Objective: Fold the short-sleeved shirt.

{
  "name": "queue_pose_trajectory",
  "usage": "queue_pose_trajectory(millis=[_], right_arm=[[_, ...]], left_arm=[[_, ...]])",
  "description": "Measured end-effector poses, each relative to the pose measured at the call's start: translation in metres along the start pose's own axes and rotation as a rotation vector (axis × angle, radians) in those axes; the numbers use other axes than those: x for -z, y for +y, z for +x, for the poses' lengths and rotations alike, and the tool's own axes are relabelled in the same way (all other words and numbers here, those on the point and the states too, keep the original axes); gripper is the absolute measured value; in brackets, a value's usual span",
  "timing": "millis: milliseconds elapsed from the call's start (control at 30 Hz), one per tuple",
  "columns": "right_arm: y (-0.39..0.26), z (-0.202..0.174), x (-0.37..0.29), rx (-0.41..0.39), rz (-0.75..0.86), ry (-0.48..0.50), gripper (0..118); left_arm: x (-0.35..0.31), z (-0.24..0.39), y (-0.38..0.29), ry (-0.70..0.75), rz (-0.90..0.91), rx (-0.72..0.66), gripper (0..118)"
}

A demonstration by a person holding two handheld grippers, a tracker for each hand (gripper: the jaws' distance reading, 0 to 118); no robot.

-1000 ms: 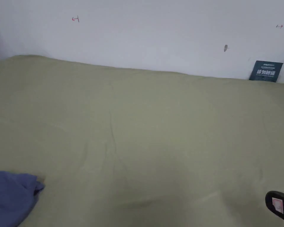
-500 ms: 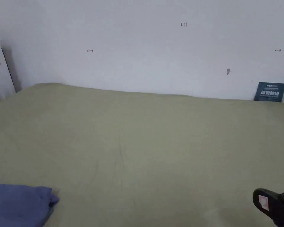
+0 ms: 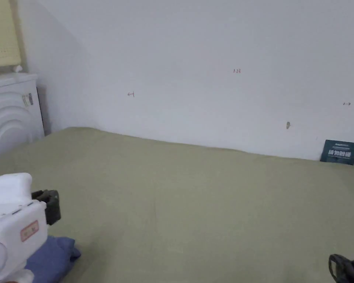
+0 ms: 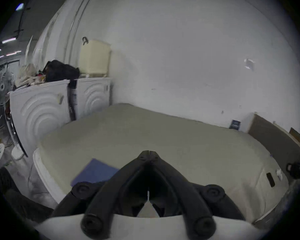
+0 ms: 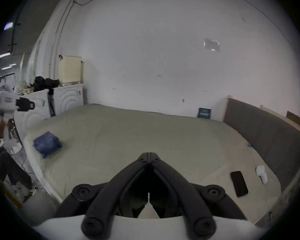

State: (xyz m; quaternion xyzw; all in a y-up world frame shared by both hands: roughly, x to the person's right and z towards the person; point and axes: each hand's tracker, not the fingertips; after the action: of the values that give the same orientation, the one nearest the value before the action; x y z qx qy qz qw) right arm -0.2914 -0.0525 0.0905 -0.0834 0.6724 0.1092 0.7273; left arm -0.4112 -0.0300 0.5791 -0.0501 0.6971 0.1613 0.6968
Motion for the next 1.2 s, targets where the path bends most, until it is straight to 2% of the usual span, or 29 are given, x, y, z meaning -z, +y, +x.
queue_pose_trajectory(millis=[100,167,267,300,567,667,733,800,1100,1167,1200], right_arm=[[-0.011,0.001,-0.006,0.024,0.019,-0.046,0],[-0.016,-0.001,-0.011,0.004,0.029,-0.093,0],[-0.023,-0.003,-0.015,-0.004,0.015,-0.121,0],[-0.025,-0.003,-0.018,0.000,0.018,-0.123,0],[0.009,0.008,-0.023,0.014,0.096,-0.228,0],[0.032,0.011,-0.017,-0.021,0.164,-0.248,0],[0.044,0.012,-0.011,-0.038,0.197,-0.257,0],[0.052,0.011,-0.003,-0.107,0.215,-0.292,0],[0.055,0.009,0.025,-0.051,0.211,-0.260,0],[0.052,0.008,0.026,-0.051,0.208,-0.263,0],[0.051,0.008,0.026,-0.053,0.206,-0.263,0]], left_arm=[[-0.015,0.045,-0.022,-0.040,0.051,0.016,1],[-0.031,0.084,-0.037,-0.044,0.090,0.097,1],[-0.038,0.110,-0.052,-0.143,0.080,0.050,1],[-0.038,0.116,-0.052,-0.159,0.060,0.073,1],[-0.038,0.150,-0.043,-0.184,0.141,0.140,1],[-0.038,0.163,-0.032,-0.209,0.165,0.135,1],[-0.034,0.171,-0.027,-0.208,0.199,0.203,1],[-0.027,0.180,-0.024,-0.206,0.240,0.240,1],[-0.013,0.192,-0.017,-0.242,0.222,0.223,3],[-0.014,0.192,-0.017,-0.244,0.220,0.241,9],[-0.014,0.191,-0.017,-0.249,0.215,0.246,17]])
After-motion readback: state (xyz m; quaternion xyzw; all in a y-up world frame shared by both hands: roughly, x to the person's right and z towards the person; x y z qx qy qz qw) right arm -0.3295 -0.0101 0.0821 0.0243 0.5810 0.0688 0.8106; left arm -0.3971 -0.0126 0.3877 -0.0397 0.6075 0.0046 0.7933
